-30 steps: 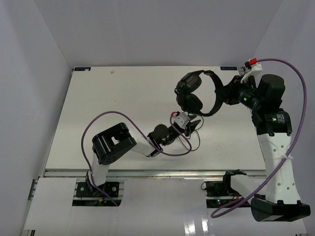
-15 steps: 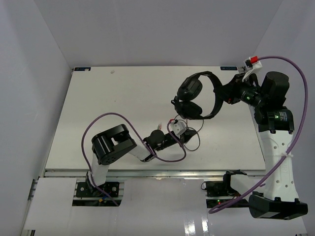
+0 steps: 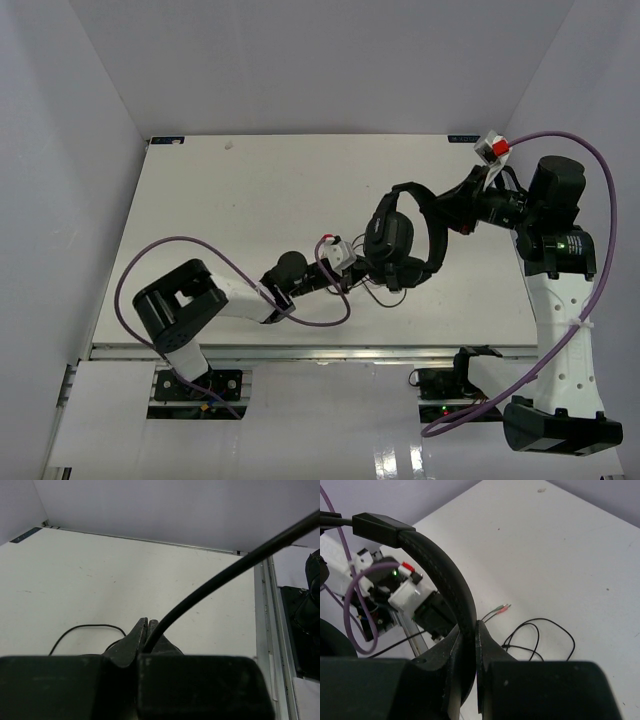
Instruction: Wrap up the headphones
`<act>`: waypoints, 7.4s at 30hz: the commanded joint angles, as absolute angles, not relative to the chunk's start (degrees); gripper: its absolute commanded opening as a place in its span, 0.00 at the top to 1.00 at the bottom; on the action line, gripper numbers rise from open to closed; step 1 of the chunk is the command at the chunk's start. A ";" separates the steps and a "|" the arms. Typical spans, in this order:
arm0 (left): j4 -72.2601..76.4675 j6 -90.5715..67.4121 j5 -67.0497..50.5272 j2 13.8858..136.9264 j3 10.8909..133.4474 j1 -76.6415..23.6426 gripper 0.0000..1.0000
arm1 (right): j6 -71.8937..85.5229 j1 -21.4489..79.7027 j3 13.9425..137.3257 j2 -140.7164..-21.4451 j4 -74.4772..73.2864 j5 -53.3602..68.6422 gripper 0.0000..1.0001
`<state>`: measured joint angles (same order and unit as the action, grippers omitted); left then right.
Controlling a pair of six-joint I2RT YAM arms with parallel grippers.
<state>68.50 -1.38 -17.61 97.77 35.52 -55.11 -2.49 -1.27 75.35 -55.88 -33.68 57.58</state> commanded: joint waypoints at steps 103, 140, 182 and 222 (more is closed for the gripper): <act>28.59 -82.73 -42.11 82.39 65.59 -40.87 0.77 | -23.96 26.92 51.23 -52.10 -6.45 -26.96 0.92; 13.53 -82.00 -43.03 90.67 78.38 -37.03 0.77 | -22.59 28.58 48.17 -47.12 -12.18 -2.38 0.92; 4.93 -72.51 -42.03 91.79 79.36 -47.20 0.80 | 8.08 19.88 58.07 -62.80 -5.56 -17.34 0.92; 51.14 -3.04 2.63 78.89 28.35 -66.09 0.24 | 14.50 12.48 70.04 -62.52 -18.33 -5.85 0.92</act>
<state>28.92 -13.22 8.73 77.01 33.57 -66.08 14.20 12.75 66.07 -64.72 -20.69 -6.02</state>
